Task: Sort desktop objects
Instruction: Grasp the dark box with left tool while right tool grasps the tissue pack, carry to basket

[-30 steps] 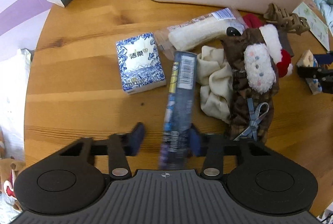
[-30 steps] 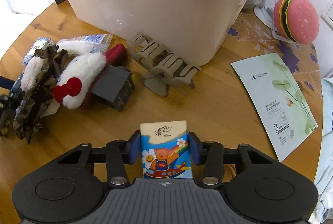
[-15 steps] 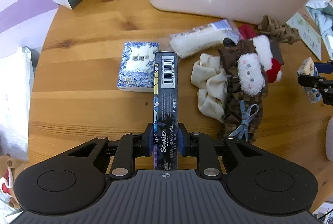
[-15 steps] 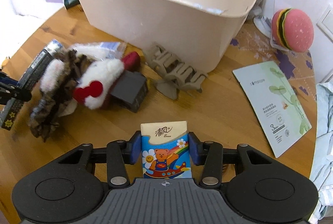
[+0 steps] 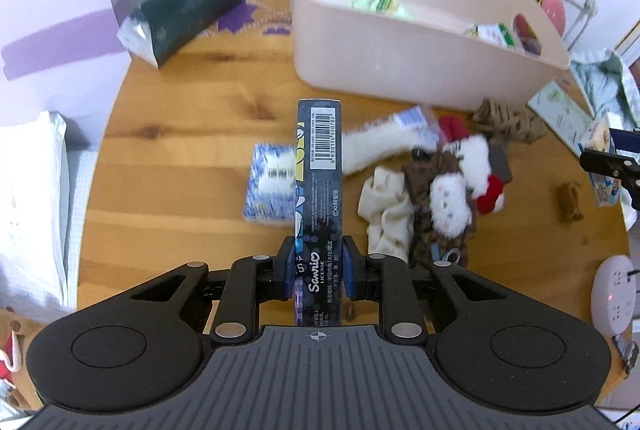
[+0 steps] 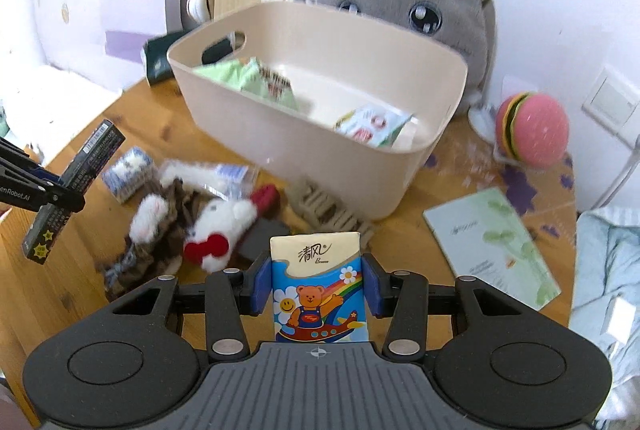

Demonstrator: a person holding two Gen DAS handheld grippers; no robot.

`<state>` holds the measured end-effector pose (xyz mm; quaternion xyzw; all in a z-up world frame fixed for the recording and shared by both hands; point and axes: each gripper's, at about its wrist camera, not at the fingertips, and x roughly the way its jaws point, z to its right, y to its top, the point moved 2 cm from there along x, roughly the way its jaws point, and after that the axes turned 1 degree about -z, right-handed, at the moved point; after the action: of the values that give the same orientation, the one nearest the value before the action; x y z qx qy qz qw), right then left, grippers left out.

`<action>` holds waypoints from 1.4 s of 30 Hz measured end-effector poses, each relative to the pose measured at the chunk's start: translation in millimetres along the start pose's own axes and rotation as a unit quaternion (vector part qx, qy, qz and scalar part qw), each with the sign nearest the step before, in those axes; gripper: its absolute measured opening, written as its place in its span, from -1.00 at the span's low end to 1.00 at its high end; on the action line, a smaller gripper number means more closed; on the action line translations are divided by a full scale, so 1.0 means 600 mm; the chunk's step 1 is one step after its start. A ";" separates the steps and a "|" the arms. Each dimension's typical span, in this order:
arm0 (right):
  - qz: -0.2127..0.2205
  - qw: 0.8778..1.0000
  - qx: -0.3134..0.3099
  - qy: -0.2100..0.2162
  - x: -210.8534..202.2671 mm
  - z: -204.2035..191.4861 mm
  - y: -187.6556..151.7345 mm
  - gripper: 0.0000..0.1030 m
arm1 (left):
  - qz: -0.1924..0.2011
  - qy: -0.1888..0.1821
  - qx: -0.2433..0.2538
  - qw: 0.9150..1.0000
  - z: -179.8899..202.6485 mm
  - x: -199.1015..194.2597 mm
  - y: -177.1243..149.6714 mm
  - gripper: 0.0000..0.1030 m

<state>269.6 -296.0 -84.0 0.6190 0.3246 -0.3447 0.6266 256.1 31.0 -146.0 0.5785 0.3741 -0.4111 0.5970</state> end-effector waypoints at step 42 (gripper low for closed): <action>0.134 0.990 0.022 -0.048 -0.018 0.062 0.197 -0.15 | 0.146 -0.012 0.051 0.988 0.100 -0.035 0.315 -0.56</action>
<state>361.7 -333.1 -8.7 0.6533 0.2002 -0.2939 0.6684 421.0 -28.8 -51.2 0.6518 0.2573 -0.3453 0.6243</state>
